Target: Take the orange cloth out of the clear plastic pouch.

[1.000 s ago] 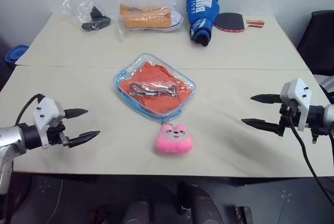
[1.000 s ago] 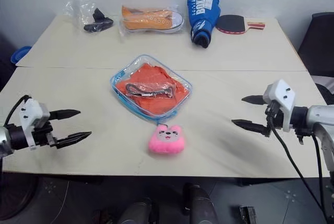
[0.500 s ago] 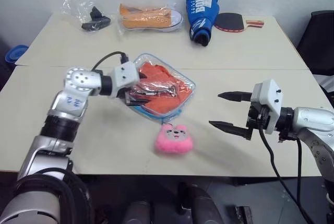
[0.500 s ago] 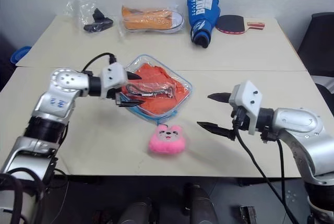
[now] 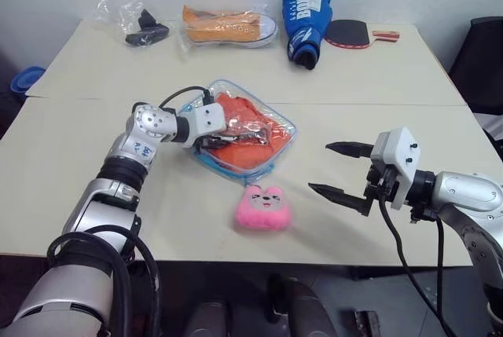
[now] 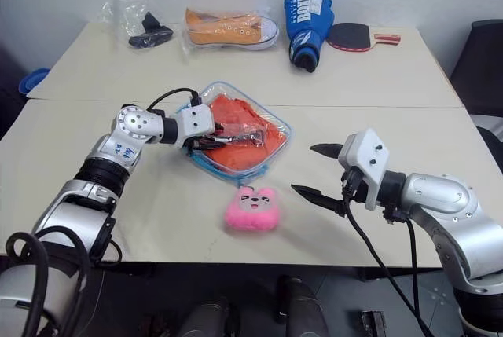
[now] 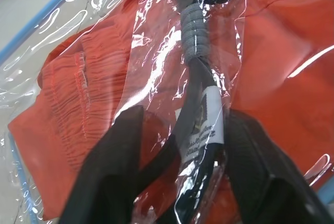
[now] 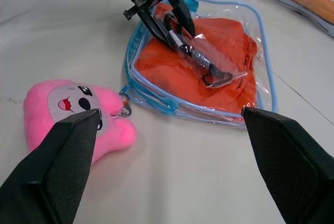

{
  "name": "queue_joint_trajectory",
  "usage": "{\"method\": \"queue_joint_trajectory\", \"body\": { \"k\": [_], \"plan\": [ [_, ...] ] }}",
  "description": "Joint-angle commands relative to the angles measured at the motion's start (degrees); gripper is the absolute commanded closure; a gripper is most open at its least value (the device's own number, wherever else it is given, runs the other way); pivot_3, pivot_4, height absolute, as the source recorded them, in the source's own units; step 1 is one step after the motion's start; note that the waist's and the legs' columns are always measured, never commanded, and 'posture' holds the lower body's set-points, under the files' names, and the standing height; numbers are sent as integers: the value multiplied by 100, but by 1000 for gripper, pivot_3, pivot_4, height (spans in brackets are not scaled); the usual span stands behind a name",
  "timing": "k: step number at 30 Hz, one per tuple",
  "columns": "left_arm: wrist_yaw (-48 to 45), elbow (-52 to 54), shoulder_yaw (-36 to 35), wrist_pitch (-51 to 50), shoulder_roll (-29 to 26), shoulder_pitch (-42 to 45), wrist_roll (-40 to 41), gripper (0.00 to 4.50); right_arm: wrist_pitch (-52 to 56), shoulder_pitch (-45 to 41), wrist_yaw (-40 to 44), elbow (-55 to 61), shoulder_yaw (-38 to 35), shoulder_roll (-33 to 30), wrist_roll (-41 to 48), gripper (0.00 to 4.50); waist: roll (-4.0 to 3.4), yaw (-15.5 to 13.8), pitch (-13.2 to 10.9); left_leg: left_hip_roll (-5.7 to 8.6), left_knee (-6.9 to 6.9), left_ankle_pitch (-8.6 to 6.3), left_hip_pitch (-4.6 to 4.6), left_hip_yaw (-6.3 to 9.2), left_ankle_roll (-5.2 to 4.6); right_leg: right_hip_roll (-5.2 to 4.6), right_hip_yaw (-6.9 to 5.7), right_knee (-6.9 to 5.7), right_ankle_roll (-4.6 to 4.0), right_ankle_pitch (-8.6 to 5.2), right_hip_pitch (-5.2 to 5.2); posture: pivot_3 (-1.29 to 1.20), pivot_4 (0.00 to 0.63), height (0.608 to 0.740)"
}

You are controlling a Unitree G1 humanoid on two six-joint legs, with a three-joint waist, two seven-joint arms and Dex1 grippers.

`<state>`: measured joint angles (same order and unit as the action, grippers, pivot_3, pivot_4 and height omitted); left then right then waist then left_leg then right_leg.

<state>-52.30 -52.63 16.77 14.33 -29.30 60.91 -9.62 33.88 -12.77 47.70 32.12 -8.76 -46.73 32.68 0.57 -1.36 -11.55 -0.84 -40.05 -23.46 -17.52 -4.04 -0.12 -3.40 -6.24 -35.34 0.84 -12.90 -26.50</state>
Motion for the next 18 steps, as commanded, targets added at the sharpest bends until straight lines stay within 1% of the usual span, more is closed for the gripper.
{"method": "queue_joint_trajectory", "body": {
  "k": [1,3,4,6,10,13,15,18],
  "plan": [
    [-4,87,-157,28,-29,98,15,3744,-131,-64,17,109,-65,-15,18,0,0,0,0,0,0,0,0,0,0,0,0,0,0,0,0,0,150,740],
    [4,237,-283,-176,-67,5,129,4411,-142,-137,56,70,-14,-6,31,0,0,3,0,0,0,0,0,1,0,0,0,0,0,0,0,0,150,740],
    [37,331,-373,-309,-98,-41,190,4465,-144,-173,74,59,11,0,37,0,0,6,0,0,0,0,0,1,0,0,0,0,0,0,0,0,150,740],
    [169,594,-650,-722,-228,-135,327,4465,-166,-283,136,9,111,11,19,0,2,27,-1,0,0,0,1,0,0,1,1,-1,0,0,0,0,150,740],
    [944,1398,-1405,-1773,-814,-610,417,4465,-144,-568,297,-71,328,75,116,0,4,118,-2,-6,1,0,1,3,0,3,1,-7,0,0,-3,0,150,740],
    [1640,1962,-2062,-2591,-1300,-1259,435,4465,-85,-725,519,-95,456,94,273,0,4,181,-2,-8,3,0,6,2,1,3,4,-9,0,0,-3,0,150,740],
    [2181,2330,-2689,-3112,-1650,-1980,439,4465,-83,-822,693,-137,584,101,315,0,4,186,-2,-9,5,0,9,3,2,1,4,-11,-1,0,-3,0,150,740],
    [2691,2799,-3285,-3594,-1896,-2825,457,4465,-93,-932,856,-233,720,117,334,0,5,174,-2,-10,5,0,10,3,2,-2,7,-10,-1,-1,-4,0,150,740]
  ]
}}
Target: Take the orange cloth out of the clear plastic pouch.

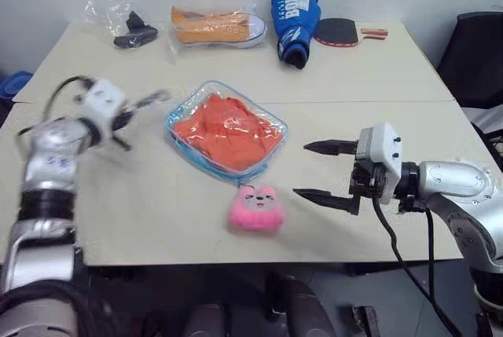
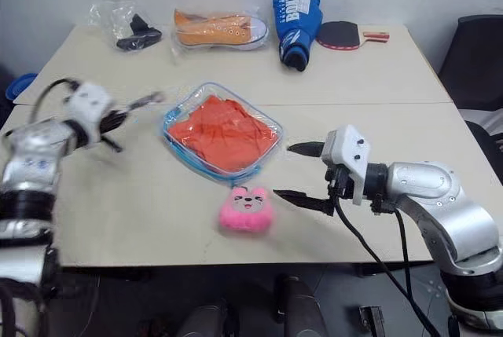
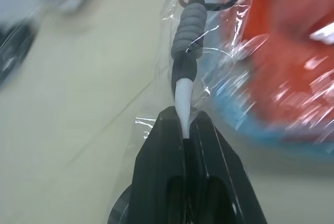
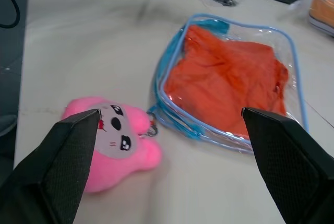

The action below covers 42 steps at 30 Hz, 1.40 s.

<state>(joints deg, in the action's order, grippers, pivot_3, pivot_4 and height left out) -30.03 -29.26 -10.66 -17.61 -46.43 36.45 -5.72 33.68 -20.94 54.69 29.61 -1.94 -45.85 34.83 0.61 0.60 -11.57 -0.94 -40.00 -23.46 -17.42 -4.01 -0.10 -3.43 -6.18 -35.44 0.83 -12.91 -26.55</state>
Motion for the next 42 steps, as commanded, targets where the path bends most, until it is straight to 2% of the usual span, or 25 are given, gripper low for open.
{"method": "queue_joint_trajectory", "body": {
  "k": [1,4,7,14,18,22,24,26,27,29,31,35,38,42],
  "plan": [
    [584,607,-737,-555,-196,-669,108,4465,-89,-153,219,-31,90,40,107,0,3,-46,1,1,-1,0,-1,4,-1,-5,-2,-2,0,0,1,0,150,740],
    [717,1074,-1045,-900,-64,-1293,290,4465,-152,-301,352,-234,226,102,33,0,15,-182,7,4,-6,-2,-6,12,-4,-12,-10,4,0,0,4,0,150,740],
    [825,1506,-1177,-1151,101,-1622,422,3770,-186,-434,464,-402,304,133,-27,0,19,-249,9,8,-7,-5,-12,20,-10,-21,-14,11,0,0,6,0,150,740],
    [905,2070,-1533,-1605,-2,-2105,590,1650,-219,-502,615,-538,298,107,-45,0,25,-149,12,5,-3,-6,-18,21,-7,-16,-20,16,1,0,2,0,150,740],
    [490,2391,-1750,-1914,-244,-2453,878,439,-228,-425,653,-525,224,51,-70,0,25,-68,11,2,-2,-6,-11,19,-2,-13,-17,11,-1,-1,2,0,150,740],
    [-800,2867,-2263,-1739,-853,-3049,1534,439,-234,-261,618,-478,70,-48,-84,0,26,-56,11,-1,-2,-8,-9,20,2,-14,-17,22,-7,-4,0,0,150,740],
    [-2071,3393,-2317,-842,-1224,-3637,1833,439,-248,-150,589,-457,-10,-87,-98,0,24,-51,10,-3,0,-9,-12,21,4,-13,-18,32,-9,-5,-2,0,150,740],
    [-2857,3699,-2328,-221,-1445,-3942,2057,439,-261,-73,571,-432,-62,-104,-110,0,21,-60,9,-3,0,-11,-16,20,6,-15,-18,38,-11,-7,-6,0,150,740],
    [-3076,3671,-2165,-91,-1616,-3841,2114,439,-258,-42,559,-419,-83,-104,-113,0,14,-84,6,-3,0,-11,-16,21,7,-17,-18,41,-12,-7,-6,0,150,740],
    [-3099,3096,-1140,735,-1918,-2875,1561,439,-239,8,508,-374,-115,-88,-104,0,6,-170,1,0,-2,-11,-15,25,5,-20,-20,42,-13,-8,-1,0,150,740],
    [-3198,2465,-189,1633,-1954,-1926,964,439,-237,27,463,-345,-119,-70,-114,0,3,-226,-1,3,-2,-7,-12,29,6,-18,-27,38,-17,-6,8,0,150,740],
    [-3100,527,1414,3393,-1204,244,-274,439,-225,88,290,-235,-171,-23,-138,0,-7,-212,5,-1,6,-6,-7,0,0,-12,-21,29,-18,1,10,0,150,740],
    [-2755,-833,1992,4317,-591,1389,-808,439,-159,175,158,-66,-244,-26,-98,0,0,-197,6,1,2,2,-28,-9,-2,-6,-28,7,-10,7,-5,0,150,740],
    [-2101,-2286,2745,5338,-153,2385,-1699,439,-38,369,-75,190,-464,-82,-25,0,19,-141,12,8,-11,-2,-88,-41,-11,1,-42,31,10,18,-54,0,150,740]
  ]
}}
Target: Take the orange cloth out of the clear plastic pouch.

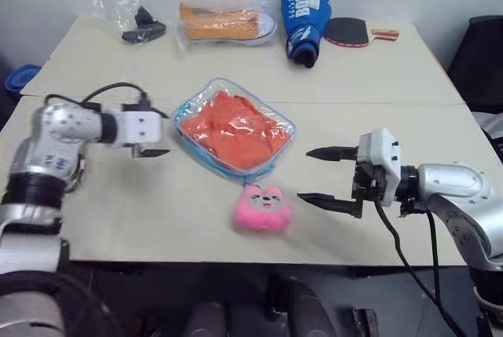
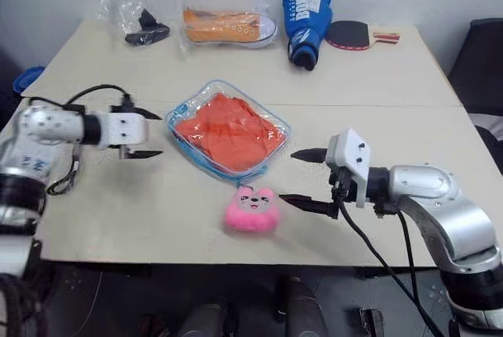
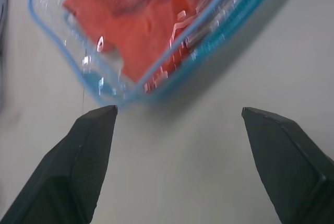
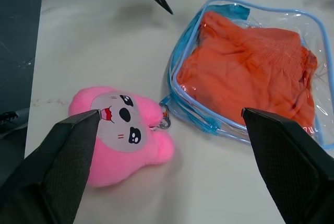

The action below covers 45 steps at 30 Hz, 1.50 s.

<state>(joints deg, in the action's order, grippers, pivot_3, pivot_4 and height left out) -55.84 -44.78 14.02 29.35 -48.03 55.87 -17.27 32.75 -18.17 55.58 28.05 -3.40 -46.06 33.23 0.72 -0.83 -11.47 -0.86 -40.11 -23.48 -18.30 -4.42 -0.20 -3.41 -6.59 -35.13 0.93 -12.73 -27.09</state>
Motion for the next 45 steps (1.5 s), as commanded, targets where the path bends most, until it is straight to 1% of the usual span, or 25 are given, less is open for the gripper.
{"method": "queue_joint_trajectory", "body": {
  "k": [1,3,7,9,10,11,17,18,21,22,24,25,27,28,29,30,31,32,34,36,38,41,45],
  "plan": [
    [658,-1005,380,746,98,609,-682,439,86,132,-216,396,-363,-72,156,0,8,2,3,6,1,0,-15,-16,-2,1,-12,-4,7,4,-30,0,150,740],
    [984,-1473,539,890,278,891,-888,439,150,235,-298,518,-456,-91,201,0,11,-9,2,16,1,1,-24,-55,-6,-4,-24,-7,12,7,-40,0,150,740],
    [1667,-2080,929,1044,466,1211,-1435,439,259,446,-456,741,-618,-128,271,0,13,-35,1,7,-2,6,-14,-72,-17,-12,-16,-9,19,12,-35,0,150,740],
    [1883,-2281,959,1022,554,1302,-1487,439,302,502,-512,804,-672,-140,303,0,16,-48,0,8,-3,9,-10,-75,-22,-13,-10,-11,20,17,-32,0,150,740],
    [1952,-2364,953,1005,592,1340,-1481,826,317,529,-533,832,-693,-151,318,0,16,-48,0,9,-3,11,-3,-77,-25,-14,-5,-9,20,23,-27,0,150,740],
    [2013,-2426,957,1000,616,1371,-1496,1027,328,551,-549,852,-709,-165,333,0,17,-49,1,9,-3,12,0,-81,-26,-14,3,-10,20,27,-25,0,150,740],
    [2014,-2518,978,1043,631,1403,-1520,2891,369,544,-566,872,-759,-220,381,0,19,-46,0,9,-2,14,-1,-86,-31,-11,14,-12,21,34,-35,0,150,740],
    [1921,-2497,963,1046,626,1380,-1482,3154,369,531,-562,861,-754,-228,383,0,19,-47,0,9,-2,15,-1,-89,-31,-12,14,-11,21,34,-35,0,150,740],
    [1075,-2222,866,761,541,1140,-1211,4085,364,465,-509,823,-705,-257,393,0,19,-41,0,11,-4,15,-1,-97,-31,-11,14,-12,21,34,-33,0,150,740],
    [654,-1899,740,472,488,947,-966,4324,357,434,-488,797,-681,-263,392,0,19,-30,0,11,-4,15,0,-98,-31,-11,15,-14,21,34,-34,0,150,740],
    [-76,-815,476,-78,284,383,-431,4324,337,382,-433,735,-641,-273,388,0,19,16,1,8,-3,15,4,-97,-30,-9,23,-20,21,34,-35,0,150,740],
    [-382,62,285,-699,146,-50,-152,4324,329,365,-398,711,-623,-281,392,0,19,42,1,6,-2,15,6,-93,-30,-8,27,-21,20,34,-36,0,150,740],
    [-712,1519,-3,-1816,-68,-768,129,4324,323,365,-348,701,-610,-294,404,0,19,97,1,2,-2,15,10,-83,-29,-8,43,-25,20,33,-38,0,150,740],
    [-861,2421,-148,-2514,-208,-1235,174,4324,314,360,-310,684,-594,-302,403,0,18,109,1,1,-3,15,9,-80,-29,-8,51,-25,20,33,-38,0,150,740],
    [-950,3435,-331,-3429,-279,-1783,167,4324,291,355,-269,654,-570,-305,390,0,18,126,1,1,-3,15,12,-78,-29,-8,62,-27,20,33,-38,0,150,740],
    [-1002,4203,-460,-4147,-327,-2182,152,4324,274,350,-240,630,-553,-307,379,0,17,123,2,0,-3,14,14,-79,-29,-7,75,-27,20,33,-39,0,150,740],
    [-850,5086,-605,-5139,-177,-2712,-42,4324,251,328,-210,589,-519,-300,362,0,16,115,2,0,-3,14,16,-78,-28,-8,85,-28,20,33,-34,0,150,740],
    [-632,5779,-689,-5895,18,-3159,-222,4324,237,290,-196,542,-481,-287,343,0,13,96,5,-1,-5,14,13,-77,-29,-7,89,-24,20,33,-36,0,150,740],
    [-309,6639,-733,-7006,332,-3681,-460,4324,231,250,-189,507,-442,-266,334,0,10,80,8,2,-4,13,18,-79,-30,-7,99,-25,20,33,-27,0,150,740],
    [100,7067,-707,-7946,722,-3912,-678,4324,241,244,-199,519,-421,-246,353,0,13,31,10,3,-5,11,17,-76,-33,-4,101,-20,21,32,-7,0,150,740],
    [489,7265,-638,-8511,963,-3958,-877,4324,233,280,-182,546,-394,-258,346,0,14,-3,11,3,-5,9,36,-71,-36,-2,101,11,22,32,22,0,150,740],
    [993,7331,-497,-9032,1237,-3853,-1043,4324,205,356,-119,556,-375,-297,316,0,15,-36,12,1,10,4,84,-70,-42,0,106,22,22,32,66,0,150,740],
    [1352,7323,-364,-9459,1477,-3705,-928,4324,201,394,-76,520,-424,-335,288,0,15,-51,13,1,12,2,95,-73,-45,-2,115,17,23,32,71,0,150,740]
  ]
}}
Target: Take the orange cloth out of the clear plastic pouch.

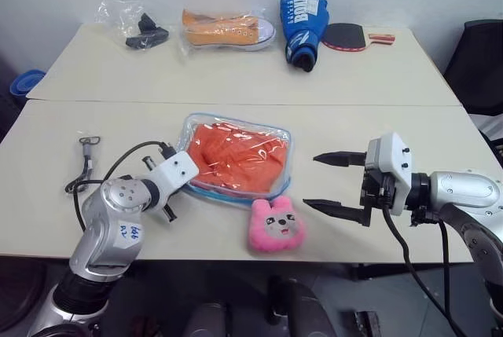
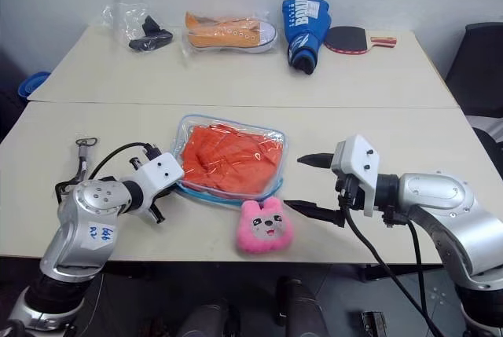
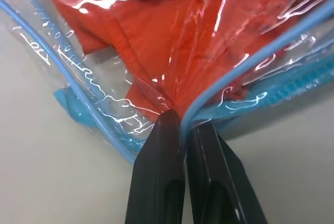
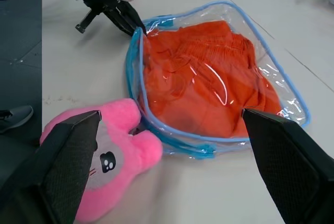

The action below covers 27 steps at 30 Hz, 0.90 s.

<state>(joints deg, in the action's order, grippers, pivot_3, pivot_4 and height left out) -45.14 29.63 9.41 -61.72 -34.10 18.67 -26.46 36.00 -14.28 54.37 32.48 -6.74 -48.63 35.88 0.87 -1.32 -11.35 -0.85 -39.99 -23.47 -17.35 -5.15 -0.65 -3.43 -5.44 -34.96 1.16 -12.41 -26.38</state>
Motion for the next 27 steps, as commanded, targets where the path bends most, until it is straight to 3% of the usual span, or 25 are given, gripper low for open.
{"method": "queue_joint_trajectory", "body": {
  "k": [1,3,6,12,16,21,24,27],
  "plan": [
    [352,-151,102,-400,114,45,36,4324,-106,28,31,75,-112,-90,13,0,0,-2,0,0,0,0,1,0,0,-1,1,-1,0,0,0,0,150,740],
    [433,-186,83,-431,144,100,152,4324,-103,123,24,102,-157,-118,-19,0,0,-8,0,0,0,1,3,0,1,-1,2,-4,0,0,0,0,150,740],
    [398,-161,25,-345,18,172,372,3669,-95,365,21,215,-257,-162,-18,0,1,-13,0,0,0,1,3,0,1,-4,2,-3,0,0,-1,0,150,740],
    [367,-175,-91,-124,-325,168,763,1908,-105,906,-80,494,-435,-182,-31,0,1,-7,1,-1,1,0,3,0,3,-3,2,-2,-2,-1,-3,0,150,740],
    [204,-88,-572,-7,-314,249,1338,670,-77,1161,-111,639,-565,-190,51,0,1,-7,0,-2,0,-1,2,0,4,-3,2,-2,-2,-1,-4,0,150,740],
    [-596,-22,-1596,465,-813,134,2407,670,-131,1308,-73,615,-617,-251,-16,0,2,8,0,-3,-1,1,3,1,7,-2,-2,0,-2,-1,-14,0,150,740],
    [-1711,23,-2349,1051,-1228,154,3579,670,-152,1278,-20,544,-643,-297,-7,0,2,12,-1,-7,-1,-2,3,0,15,1,-5,-1,-9,-5,-19,0,150,740],
    [-2835,155,-2539,1040,-1809,334,4755,670,-179,1212,54,456,-660,-376,-34,0,2,7,0,-7,-6,-2,9,2,19,0,-13,0,-11,-6,-20,0,150,740]
  ]
}}
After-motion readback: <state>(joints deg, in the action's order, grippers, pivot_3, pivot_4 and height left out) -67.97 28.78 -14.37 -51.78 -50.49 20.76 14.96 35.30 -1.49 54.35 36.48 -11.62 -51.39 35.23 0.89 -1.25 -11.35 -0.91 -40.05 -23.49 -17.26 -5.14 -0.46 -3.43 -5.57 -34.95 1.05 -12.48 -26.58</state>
